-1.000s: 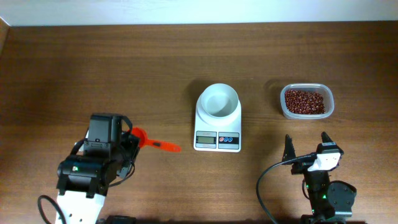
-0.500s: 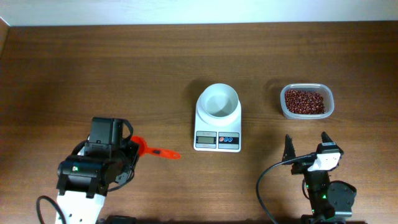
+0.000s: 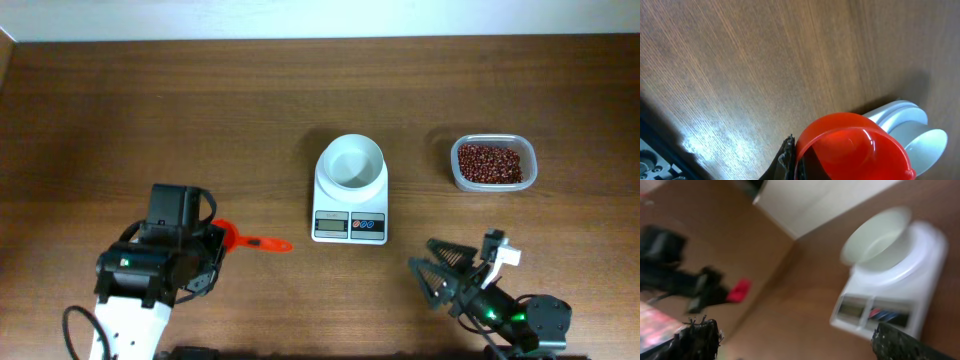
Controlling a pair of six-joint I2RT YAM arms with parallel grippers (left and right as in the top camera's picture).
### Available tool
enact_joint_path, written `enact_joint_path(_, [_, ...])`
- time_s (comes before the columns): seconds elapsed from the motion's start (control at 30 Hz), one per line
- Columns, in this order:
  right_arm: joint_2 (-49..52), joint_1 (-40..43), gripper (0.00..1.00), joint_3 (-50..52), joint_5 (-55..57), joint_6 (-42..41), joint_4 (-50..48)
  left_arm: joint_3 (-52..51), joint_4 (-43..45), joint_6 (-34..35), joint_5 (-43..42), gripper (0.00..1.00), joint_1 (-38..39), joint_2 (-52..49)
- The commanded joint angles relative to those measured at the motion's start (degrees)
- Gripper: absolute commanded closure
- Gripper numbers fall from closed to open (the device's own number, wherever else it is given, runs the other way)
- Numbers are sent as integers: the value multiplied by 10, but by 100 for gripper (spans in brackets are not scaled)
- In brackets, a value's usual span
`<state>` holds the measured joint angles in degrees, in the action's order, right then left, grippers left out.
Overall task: Scoop and weigh 50g on scale
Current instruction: 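Move the right gripper to the scoop handle held by the left gripper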
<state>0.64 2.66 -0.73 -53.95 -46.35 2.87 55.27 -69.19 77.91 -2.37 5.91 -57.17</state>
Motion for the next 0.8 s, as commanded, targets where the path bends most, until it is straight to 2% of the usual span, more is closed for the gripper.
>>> enact_joint_path(0.0, [-2, -4, 1, 4, -33, -63, -22, 3, 1, 10, -33, 100, -1, -33])
enact_joint_path(0.07, [-2, -4, 1, 4, -22, -40, -75, 3, 2, 10, -41, 100, -1, -50])
enact_joint_path(0.2, [40, -3, 1, -27, -21, -25, -83, 3, 19, 10, -76, 100, -1, -71])
enact_joint_path(0.33, [224, -4, 5, -106, -29, -8, -83, 3, 21, 9, -80, 100, -1, -71])
enact_joint_path(0.43, [373, -8, 5, -179, -84, 2, -83, 3, 21, 9, -80, 100, 0, -71])
enact_joint_path(0.5, [480, -61, 5, -226, -101, 12, -84, 3, 21, 10, -80, 100, 1, -71])
enact_joint_path(0.57, [529, -126, 5, -232, -86, 11, -132, 3, 25, 10, -80, 100, 10, -71])
enact_joint_path(0.63, [580, -218, 5, -232, -18, 3, -192, 3, 29, 34, -79, 100, 33, -72])
enact_joint_path(0.73, [624, -307, 5, -232, 95, -21, -212, 3, 30, 78, -70, 100, 69, -76])
enact_joint_path(0.77, [632, -330, 8, -232, 120, -34, -225, 3, 30, 80, -62, 100, 86, -78])
